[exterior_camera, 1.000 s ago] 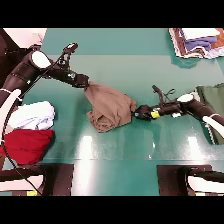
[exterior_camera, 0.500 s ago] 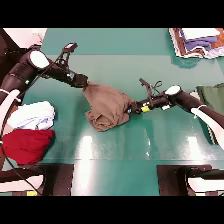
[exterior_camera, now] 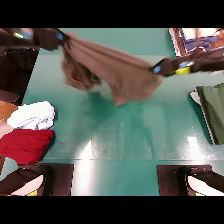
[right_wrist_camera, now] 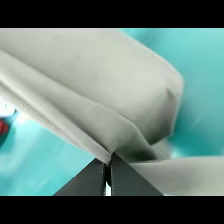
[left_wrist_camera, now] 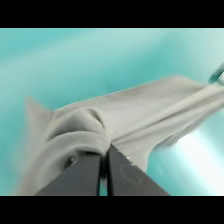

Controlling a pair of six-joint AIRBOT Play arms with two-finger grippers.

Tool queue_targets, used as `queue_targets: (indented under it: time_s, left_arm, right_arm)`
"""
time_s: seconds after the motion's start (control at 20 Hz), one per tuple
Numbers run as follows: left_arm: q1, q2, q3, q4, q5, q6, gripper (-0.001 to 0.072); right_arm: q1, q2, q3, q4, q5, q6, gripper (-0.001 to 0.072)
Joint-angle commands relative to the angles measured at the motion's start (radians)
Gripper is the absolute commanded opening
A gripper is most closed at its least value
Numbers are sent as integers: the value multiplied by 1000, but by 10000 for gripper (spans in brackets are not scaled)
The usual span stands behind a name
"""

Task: Fold the shirts.

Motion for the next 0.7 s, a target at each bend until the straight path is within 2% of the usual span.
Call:
queue_targets:
  time_s: [0.0, 0.2, 0.35, 0.5, 0.65]
  left_arm:
    - [2, 77, 126, -36, -72, 1, 31]
    - [2, 56, 145, -69, -202, 1, 32]
    - [2, 21, 37, -70, -298, 0, 31]
    - [2, 10, -230, -70, -294, 1, 32]
    - [2, 10, -560, -71, -188, 26, 32]
  right_arm:
    - [-23, 101, 176, -116, 56, 54, 15]
    - [0, 66, 267, -166, 198, 132, 15]
    - [69, 22, 188, -278, 296, 161, 15]
    - [137, 9, -32, -318, 257, 161, 15]
    - [138, 13, -263, -320, 143, 164, 15]
